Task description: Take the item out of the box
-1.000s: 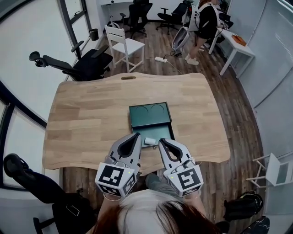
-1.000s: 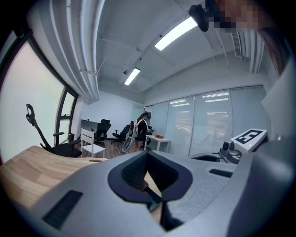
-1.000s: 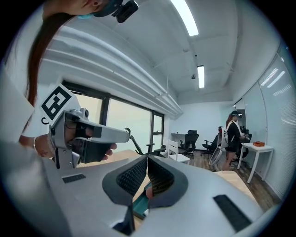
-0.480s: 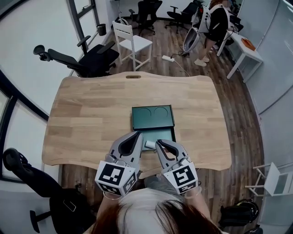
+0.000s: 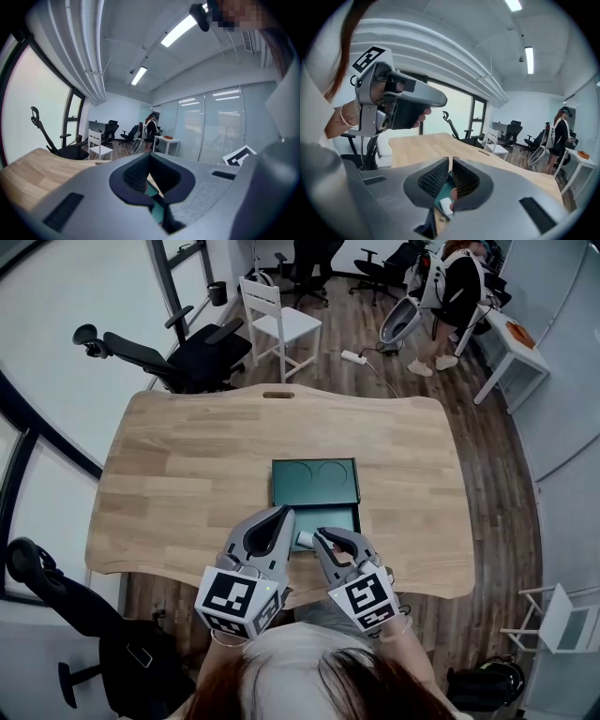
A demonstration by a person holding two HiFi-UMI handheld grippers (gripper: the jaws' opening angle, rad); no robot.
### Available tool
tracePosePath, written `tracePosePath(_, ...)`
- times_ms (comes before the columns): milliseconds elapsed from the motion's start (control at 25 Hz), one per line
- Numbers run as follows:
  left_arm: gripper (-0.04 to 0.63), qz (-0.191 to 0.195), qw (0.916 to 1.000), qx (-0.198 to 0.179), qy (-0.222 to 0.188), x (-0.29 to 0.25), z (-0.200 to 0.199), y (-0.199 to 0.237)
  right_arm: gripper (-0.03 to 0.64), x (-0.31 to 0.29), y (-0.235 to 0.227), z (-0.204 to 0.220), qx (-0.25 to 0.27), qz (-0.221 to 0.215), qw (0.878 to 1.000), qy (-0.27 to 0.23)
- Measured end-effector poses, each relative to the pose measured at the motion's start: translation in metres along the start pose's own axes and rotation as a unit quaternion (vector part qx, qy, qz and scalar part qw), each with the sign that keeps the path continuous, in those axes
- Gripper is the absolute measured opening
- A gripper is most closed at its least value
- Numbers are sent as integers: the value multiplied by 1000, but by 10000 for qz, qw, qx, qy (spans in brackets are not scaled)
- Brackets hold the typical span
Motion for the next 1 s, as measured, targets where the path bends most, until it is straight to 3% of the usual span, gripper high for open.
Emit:
tracePosePath(520, 6, -121, 9999, 16, 112, -15, 1, 9, 101, -29, -3, 33, 170, -418, 9977, 501)
tracePosePath(1000, 6, -300, 9994, 33, 153, -27, 0, 20, 153, -58, -1, 70, 367, -857, 9885, 1191)
Point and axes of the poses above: the fingertips, and each gripper's own axes: x backward along the fingers, y to its left, z out of its underside, the point moved 7 cm from there along x, backward along the fingers, and after that the axes turned 15 degrees about z, right-handed, at the moved point
